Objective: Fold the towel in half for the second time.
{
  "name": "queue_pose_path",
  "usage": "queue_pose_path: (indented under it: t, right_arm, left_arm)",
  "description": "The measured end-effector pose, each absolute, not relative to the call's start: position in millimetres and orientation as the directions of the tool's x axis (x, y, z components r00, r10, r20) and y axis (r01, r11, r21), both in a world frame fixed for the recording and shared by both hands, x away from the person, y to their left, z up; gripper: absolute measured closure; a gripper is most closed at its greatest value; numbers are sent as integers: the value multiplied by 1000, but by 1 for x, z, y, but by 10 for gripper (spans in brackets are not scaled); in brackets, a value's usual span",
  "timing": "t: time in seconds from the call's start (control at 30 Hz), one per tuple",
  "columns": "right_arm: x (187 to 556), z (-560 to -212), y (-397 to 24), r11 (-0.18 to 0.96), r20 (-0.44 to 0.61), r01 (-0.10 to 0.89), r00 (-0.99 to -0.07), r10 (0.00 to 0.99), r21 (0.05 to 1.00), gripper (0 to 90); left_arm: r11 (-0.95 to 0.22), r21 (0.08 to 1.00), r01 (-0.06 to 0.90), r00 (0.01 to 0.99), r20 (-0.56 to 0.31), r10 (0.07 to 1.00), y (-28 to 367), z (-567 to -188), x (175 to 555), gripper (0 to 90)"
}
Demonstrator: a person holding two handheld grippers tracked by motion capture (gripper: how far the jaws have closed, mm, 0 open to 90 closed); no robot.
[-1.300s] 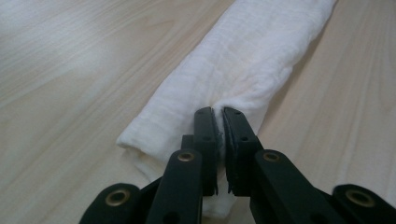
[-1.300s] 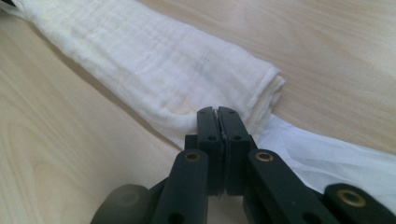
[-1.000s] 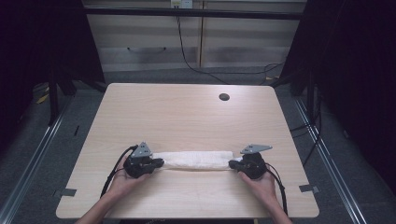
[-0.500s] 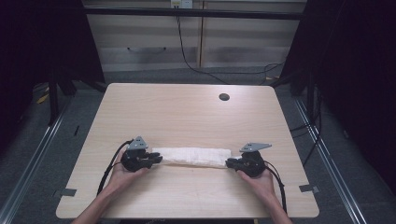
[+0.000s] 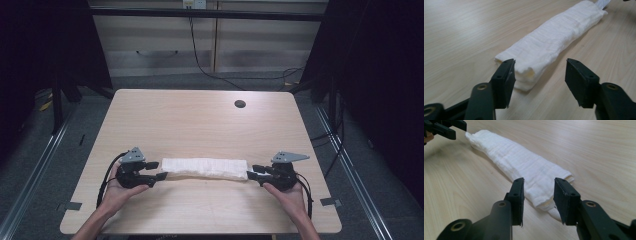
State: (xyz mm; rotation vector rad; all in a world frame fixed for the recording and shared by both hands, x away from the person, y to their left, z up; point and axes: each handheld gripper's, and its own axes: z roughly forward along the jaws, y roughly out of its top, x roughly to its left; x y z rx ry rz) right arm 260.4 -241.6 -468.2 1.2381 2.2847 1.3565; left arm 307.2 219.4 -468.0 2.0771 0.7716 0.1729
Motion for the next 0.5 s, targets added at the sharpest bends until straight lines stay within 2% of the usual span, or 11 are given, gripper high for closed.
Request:
queue_pose_path:
  t: [0.17,0.37,0.43,0.5]
  right_arm:
    - [251,-459,-251,199,212,543,-600,771,816,493]
    - [240,-456,-269,159,197,536,-547,813,829,431]
    - [236,-460,-275,128,214,543,-521,826,830,422]
    - [233,-465,-279,117,222,550,-511,831,827,409]
  left_arm:
    - [-395,781,483,770,-165,616,238,-466,302,329]
    - [-321,787,527,707,-196,680,265,-467,298,248]
    - [-314,795,519,702,-186,688,271,-467,296,245]
    - [-325,791,518,696,-170,697,274,-468,293,199]
